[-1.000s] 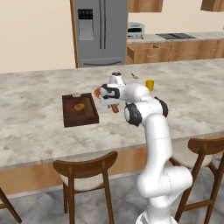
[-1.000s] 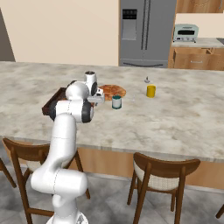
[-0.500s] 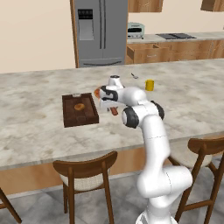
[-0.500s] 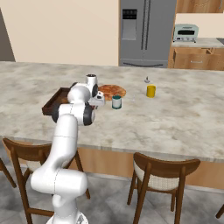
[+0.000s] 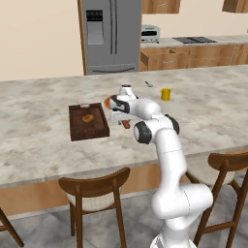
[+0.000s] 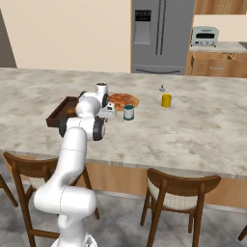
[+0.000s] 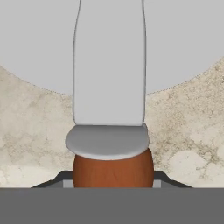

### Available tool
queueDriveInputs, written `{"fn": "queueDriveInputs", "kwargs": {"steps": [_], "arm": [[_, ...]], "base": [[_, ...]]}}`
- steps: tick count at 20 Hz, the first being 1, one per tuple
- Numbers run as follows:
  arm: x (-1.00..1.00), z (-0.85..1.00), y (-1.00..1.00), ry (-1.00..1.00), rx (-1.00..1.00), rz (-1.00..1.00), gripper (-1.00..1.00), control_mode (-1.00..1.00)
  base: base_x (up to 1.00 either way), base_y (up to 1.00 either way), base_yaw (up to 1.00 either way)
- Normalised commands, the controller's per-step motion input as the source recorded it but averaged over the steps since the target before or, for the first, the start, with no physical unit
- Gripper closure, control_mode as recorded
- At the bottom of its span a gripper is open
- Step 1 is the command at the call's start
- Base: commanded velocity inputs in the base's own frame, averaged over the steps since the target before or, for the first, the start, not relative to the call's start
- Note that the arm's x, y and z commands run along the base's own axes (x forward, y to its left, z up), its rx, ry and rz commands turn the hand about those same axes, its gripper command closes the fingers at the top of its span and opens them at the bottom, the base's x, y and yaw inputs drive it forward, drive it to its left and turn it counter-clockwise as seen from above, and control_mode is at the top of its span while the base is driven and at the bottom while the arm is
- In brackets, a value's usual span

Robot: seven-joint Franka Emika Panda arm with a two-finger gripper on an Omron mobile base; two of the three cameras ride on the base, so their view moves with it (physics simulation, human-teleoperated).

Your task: Take the pizza cutter from the drawer on the left and place it on the dining counter for cutting.

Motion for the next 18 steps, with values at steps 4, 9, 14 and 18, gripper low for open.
{"fn": "queueDriveInputs", "kwargs": {"steps": [4,9,14,18], "arm": [[0.00,-0.01,0.00,0.01,0.00,0.00,1.00,-1.00],[0.00,0.00,0.00,0.00,0.00,0.00,-1.00,-1.00],[0.00,0.00,0.00,0.00,0.00,0.00,-1.00,-1.00],[0.00,0.00,0.00,0.00,0.00,0.00,-1.00,-1.00]], "base": [[0.00,0.00,0.00],[0.00,0.00,0.00],[0.00,0.00,0.00],[0.00,0.00,0.00]]}}
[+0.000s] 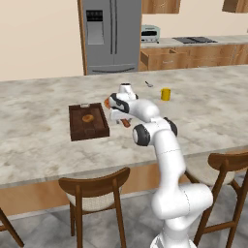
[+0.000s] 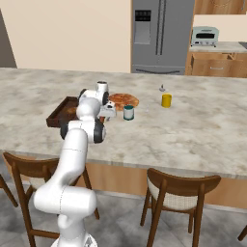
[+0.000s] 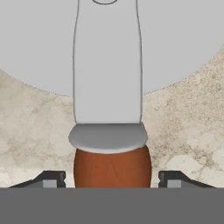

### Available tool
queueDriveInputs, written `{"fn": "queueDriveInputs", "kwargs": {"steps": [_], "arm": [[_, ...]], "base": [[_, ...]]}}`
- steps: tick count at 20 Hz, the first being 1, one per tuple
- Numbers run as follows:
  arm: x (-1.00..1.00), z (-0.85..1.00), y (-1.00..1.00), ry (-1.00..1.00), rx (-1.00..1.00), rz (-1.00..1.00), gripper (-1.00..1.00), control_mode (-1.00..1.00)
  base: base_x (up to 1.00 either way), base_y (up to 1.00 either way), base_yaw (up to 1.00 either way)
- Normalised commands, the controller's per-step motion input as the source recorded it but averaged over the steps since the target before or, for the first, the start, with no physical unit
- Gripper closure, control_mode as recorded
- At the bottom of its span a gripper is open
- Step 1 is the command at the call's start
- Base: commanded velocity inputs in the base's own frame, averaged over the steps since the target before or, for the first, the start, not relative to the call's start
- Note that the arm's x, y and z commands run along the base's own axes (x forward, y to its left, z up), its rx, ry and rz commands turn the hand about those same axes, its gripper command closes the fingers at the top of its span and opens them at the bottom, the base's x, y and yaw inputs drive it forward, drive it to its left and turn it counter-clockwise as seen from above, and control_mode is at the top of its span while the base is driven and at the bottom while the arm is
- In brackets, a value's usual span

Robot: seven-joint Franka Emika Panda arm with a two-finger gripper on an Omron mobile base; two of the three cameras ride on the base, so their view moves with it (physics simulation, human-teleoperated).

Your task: Take the pizza cutter from the drawer on the left and place it on the dining counter for cutting.

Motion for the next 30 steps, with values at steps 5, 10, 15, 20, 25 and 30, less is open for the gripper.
{"fn": "queueDriveInputs", "kwargs": {"steps": [5,10,15,20,25,30], "arm": [[-0.07,0.07,0.00,-0.02,0.00,0.00,-1.00,-1.00],[-0.42,0.45,0.00,-0.01,0.00,0.00,-1.00,-1.00],[-0.84,0.21,0.00,-0.11,0.00,0.00,-1.00,-1.00],[-1.00,0.08,-0.07,-0.22,-0.02,0.00,-1.00,-1.00],[-1.00,0.07,-0.37,-0.31,0.00,-0.03,-1.00,-1.00],[-1.00,0.31,-0.34,-0.29,0.01,-0.12,-1.00,-1.00]], "base": [[0.00,0.00,0.00],[0.00,0.00,0.00],[0.00,0.00,0.00],[0.00,0.00,0.00],[0.00,0.00,0.00],[0.00,0.00,0.00]]}}
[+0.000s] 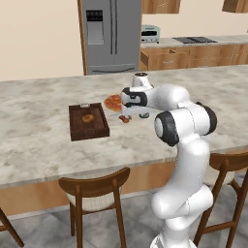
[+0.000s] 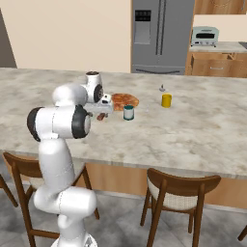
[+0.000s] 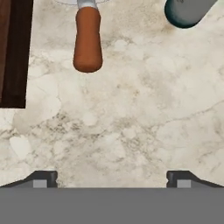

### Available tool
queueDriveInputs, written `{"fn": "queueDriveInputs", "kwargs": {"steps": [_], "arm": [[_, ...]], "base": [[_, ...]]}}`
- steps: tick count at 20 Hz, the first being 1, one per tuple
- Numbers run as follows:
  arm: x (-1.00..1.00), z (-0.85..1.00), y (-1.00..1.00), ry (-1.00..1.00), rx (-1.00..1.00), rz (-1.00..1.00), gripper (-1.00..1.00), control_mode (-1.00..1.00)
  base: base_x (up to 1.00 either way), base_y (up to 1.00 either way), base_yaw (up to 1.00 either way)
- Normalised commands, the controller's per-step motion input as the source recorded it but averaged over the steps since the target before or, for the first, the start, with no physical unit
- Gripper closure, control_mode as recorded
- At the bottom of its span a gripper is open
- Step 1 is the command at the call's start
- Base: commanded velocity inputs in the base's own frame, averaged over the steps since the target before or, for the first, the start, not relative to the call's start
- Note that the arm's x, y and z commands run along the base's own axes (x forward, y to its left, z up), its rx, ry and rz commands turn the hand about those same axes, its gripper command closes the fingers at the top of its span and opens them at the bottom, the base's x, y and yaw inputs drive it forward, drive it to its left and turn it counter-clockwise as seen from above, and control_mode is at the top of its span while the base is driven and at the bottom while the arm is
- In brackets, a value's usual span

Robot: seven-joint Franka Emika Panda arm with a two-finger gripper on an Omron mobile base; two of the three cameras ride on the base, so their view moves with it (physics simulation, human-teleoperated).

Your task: Take the pizza cutter from the drawer on the left and place it on the dining counter for cutting.

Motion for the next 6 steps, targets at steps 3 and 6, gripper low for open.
{"fn": "queueDriveInputs", "kwargs": {"steps": [3,6], "arm": [[-1.00,0.54,-0.33,-0.10,0.09,-0.18,-1.00,-1.00],[-1.00,0.74,-0.31,0.00,0.12,-0.16,-1.00,-1.00]], "base": [[0.00,0.00,0.00],[0.00,0.00,0.00]]}}
